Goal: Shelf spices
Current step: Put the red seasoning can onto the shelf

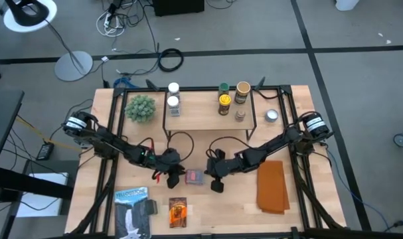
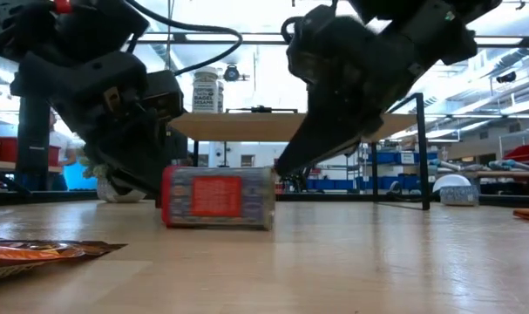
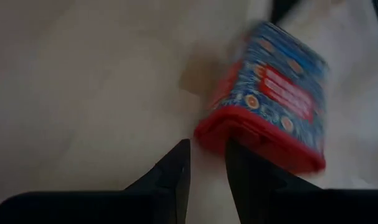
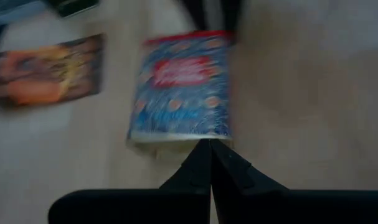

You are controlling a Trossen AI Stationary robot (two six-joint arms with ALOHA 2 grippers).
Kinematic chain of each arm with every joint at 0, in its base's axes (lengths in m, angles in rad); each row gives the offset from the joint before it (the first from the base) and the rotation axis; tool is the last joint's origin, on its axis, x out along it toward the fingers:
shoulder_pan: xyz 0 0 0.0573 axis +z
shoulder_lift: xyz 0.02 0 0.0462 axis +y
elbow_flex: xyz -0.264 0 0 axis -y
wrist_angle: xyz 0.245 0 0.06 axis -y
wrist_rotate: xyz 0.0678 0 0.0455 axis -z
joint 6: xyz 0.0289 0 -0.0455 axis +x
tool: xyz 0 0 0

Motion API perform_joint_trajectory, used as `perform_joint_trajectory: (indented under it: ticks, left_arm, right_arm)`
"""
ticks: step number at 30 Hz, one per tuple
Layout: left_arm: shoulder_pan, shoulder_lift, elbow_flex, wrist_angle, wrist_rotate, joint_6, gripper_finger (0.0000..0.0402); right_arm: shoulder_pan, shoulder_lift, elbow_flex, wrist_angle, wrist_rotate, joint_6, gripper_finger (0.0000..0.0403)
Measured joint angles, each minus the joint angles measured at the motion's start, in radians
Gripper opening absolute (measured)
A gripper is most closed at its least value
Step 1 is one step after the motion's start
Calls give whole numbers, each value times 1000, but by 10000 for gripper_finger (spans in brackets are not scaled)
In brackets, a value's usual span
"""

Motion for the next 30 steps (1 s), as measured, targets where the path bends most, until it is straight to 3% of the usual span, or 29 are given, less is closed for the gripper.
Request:
perform_joint_trajectory:
  ticks: [5,9,18,30]
  left_arm:
    - [23,0,0,5,-75,20,103]
    - [31,-1,0,31,-99,24,104]
    - [28,-63,1,15,-8,25,104]
    - [-17,-62,2,-45,135,-34,104]
  right_arm:
    - [38,0,0,17,-91,19,0]
    - [66,0,0,15,-84,1,0]
    - [52,0,0,1,132,-30,0]
    - [-6,-1,0,-2,140,-32,0]
